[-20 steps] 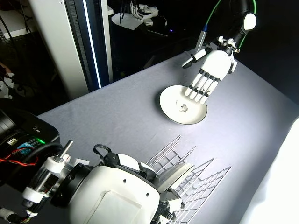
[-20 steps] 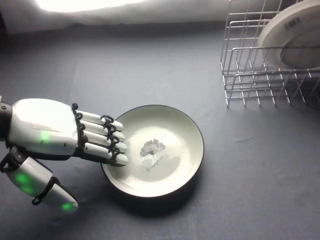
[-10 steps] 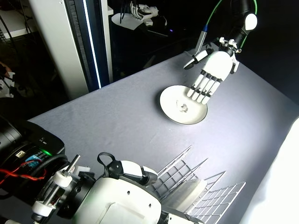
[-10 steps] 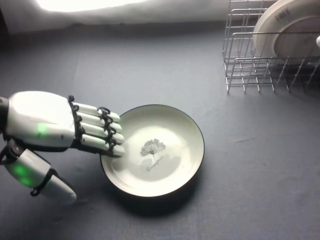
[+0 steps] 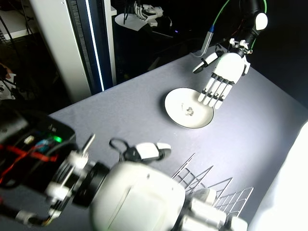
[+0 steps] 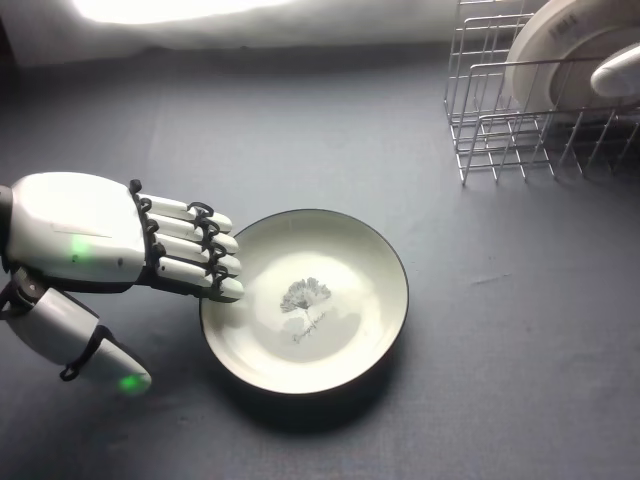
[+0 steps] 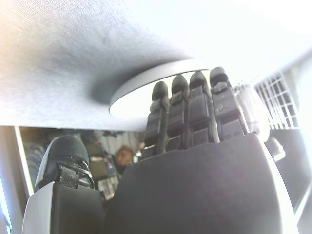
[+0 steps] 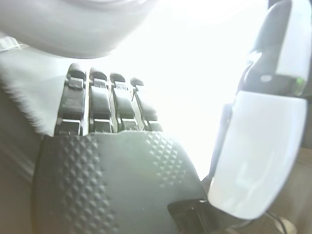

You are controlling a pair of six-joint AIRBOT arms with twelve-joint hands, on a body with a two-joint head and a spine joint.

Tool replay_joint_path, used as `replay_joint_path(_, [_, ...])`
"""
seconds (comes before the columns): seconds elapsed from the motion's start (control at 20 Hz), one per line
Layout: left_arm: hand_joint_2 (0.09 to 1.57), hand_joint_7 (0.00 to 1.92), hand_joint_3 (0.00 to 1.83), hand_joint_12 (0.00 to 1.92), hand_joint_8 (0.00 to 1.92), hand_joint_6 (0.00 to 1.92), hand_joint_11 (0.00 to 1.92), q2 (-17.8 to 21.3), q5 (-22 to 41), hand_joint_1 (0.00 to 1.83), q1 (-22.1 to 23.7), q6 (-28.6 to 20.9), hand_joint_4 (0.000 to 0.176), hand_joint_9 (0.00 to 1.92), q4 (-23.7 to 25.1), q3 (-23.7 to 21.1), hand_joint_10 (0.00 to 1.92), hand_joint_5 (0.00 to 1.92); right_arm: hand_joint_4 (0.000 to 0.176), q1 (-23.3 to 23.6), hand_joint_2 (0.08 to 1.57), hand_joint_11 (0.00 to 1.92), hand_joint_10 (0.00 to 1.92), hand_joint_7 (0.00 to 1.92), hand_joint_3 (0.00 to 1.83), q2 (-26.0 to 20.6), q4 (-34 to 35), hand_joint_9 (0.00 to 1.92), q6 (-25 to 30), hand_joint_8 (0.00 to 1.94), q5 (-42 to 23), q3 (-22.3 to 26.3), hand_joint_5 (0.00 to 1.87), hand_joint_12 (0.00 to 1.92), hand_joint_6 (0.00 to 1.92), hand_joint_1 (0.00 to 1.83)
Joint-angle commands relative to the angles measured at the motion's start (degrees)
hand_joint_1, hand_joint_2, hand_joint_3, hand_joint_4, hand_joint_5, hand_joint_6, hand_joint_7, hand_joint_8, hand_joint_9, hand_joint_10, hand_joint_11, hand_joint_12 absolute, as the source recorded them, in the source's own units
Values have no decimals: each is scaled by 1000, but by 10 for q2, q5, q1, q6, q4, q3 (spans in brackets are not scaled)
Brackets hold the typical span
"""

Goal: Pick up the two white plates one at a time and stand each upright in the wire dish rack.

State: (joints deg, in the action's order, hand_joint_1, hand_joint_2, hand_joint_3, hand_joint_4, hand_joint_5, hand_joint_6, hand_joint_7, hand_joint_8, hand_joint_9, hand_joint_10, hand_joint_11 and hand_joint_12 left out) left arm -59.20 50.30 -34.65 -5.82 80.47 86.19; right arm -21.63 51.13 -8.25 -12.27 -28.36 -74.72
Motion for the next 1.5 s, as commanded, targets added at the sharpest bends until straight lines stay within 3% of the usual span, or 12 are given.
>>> replay_joint_path(0.0, [1144,134,2,13,5,4,17,-2,19,0,-4,0,0,75,-34,4,6,164,0,10,697,0,0,0,4,-8,-8,0,3,0,-74,8,0,0,0,1024])
replay_joint_path(0.25, [1141,131,0,9,6,5,4,-6,16,0,-29,0,0,74,-33,5,4,159,0,12,760,0,0,0,23,-15,-154,0,3,0,-138,50,0,0,0,995])
replay_joint_path(0.45, [1145,142,2,16,14,17,35,-10,16,0,-45,-1,0,87,-33,6,12,179,0,12,738,0,0,0,4,-14,-266,0,3,0,-172,58,0,0,0,1142])
replay_joint_path(0.5, [1146,138,2,8,11,12,15,-10,17,0,-49,-2,0,79,-33,6,7,173,0,12,739,15,0,0,5,-14,-294,0,3,0,-181,60,0,6,0,1101])
replay_joint_path(0.75, [1143,138,0,18,7,6,36,-11,17,0,-53,-2,0,90,-33,5,9,160,0,6,861,3,0,0,17,-12,-380,0,3,0,-191,89,0,8,0,1313])
replay_joint_path(0.95, [1144,123,1,9,5,5,10,-11,18,0,-53,-4,0,63,-33,5,5,155,0,-2,946,0,0,0,23,7,-428,0,3,0,-180,101,0,0,0,1357])
replay_joint_path(1.1, [1142,130,0,12,7,6,15,-12,18,0,-53,-4,0,71,-33,5,7,161,0,-5,1024,0,0,0,39,29,-445,0,2,0,-154,101,0,0,0,1602])
replay_joint_path(1.45, [1138,113,0,21,6,6,28,-12,19,0,-53,-5,0,71,-33,5,5,140,0,-33,1109,0,0,0,21,83,-468,0,-1,0,-106,100,0,0,0,1589])
